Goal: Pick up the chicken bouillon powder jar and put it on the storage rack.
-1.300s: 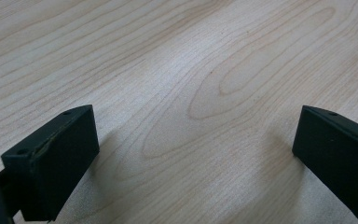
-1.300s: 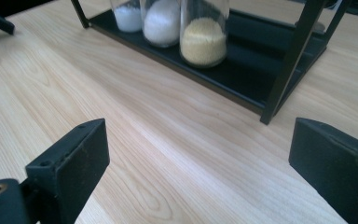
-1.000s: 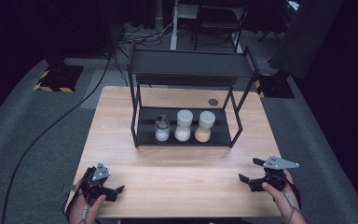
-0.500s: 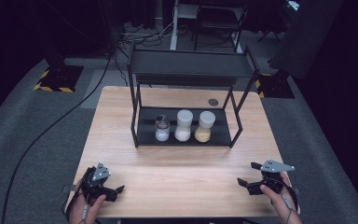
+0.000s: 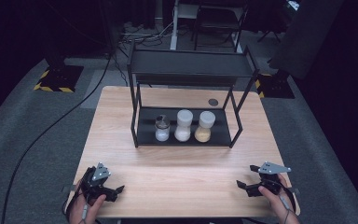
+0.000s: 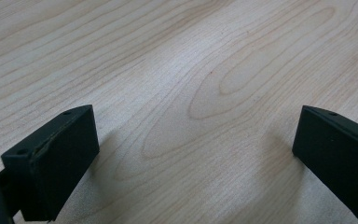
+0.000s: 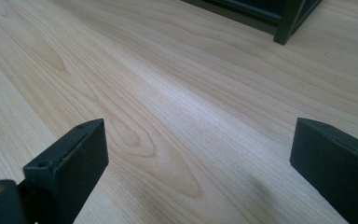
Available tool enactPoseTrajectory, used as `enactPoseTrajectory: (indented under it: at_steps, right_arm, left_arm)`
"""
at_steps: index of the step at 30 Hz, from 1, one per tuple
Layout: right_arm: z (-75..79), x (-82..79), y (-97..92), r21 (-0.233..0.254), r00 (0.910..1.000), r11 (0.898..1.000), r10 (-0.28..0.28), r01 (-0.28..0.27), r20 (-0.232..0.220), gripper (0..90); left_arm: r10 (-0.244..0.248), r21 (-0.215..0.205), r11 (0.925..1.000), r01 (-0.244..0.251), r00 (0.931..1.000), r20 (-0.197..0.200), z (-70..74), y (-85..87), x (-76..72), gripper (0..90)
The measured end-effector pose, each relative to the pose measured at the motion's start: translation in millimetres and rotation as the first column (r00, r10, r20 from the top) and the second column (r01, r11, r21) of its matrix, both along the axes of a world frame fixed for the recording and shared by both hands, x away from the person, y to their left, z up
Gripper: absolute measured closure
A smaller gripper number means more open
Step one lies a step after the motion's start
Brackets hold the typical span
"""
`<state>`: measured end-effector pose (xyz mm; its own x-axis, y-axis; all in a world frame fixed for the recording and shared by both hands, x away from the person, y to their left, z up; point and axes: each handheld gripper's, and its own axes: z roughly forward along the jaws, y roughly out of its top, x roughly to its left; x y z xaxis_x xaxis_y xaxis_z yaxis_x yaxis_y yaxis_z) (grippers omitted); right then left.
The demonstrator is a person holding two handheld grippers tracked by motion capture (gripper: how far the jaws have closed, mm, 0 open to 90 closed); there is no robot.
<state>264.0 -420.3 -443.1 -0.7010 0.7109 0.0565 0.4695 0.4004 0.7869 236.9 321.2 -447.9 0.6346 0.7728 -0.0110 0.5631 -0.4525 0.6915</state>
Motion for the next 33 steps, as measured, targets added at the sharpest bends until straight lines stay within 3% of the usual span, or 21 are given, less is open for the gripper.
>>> enactPoseTrajectory:
  at_steps: [22, 26, 33]
  right_arm:
    - [-7.6, 3.6, 0.5, -0.075, 0.9993, 0.997, 0.035, -0.036, -0.009, 4.4]
    - [-4.8, 5.5, 6.9, -0.120, 0.9987, 0.992, 0.046, -0.048, -0.022, 2.8]
    - [-4.5, 5.5, 9.9, -0.120, 0.9991, 0.992, 0.030, -0.034, -0.030, 0.9]
  left_arm:
    - [0.000, 0.001, 1.0000, 0.000, 1.0000, 0.000, 0.0, 0.1, 0.1, 0.0]
    - [-0.001, 0.000, 1.0000, 0.001, 1.0000, 0.000, 0.0, 0.3, 0.1, 0.0]
    - [-0.001, 0.000, 1.0000, 0.001, 1.0000, -0.001, 0.0, 0.4, 0.2, 0.0]
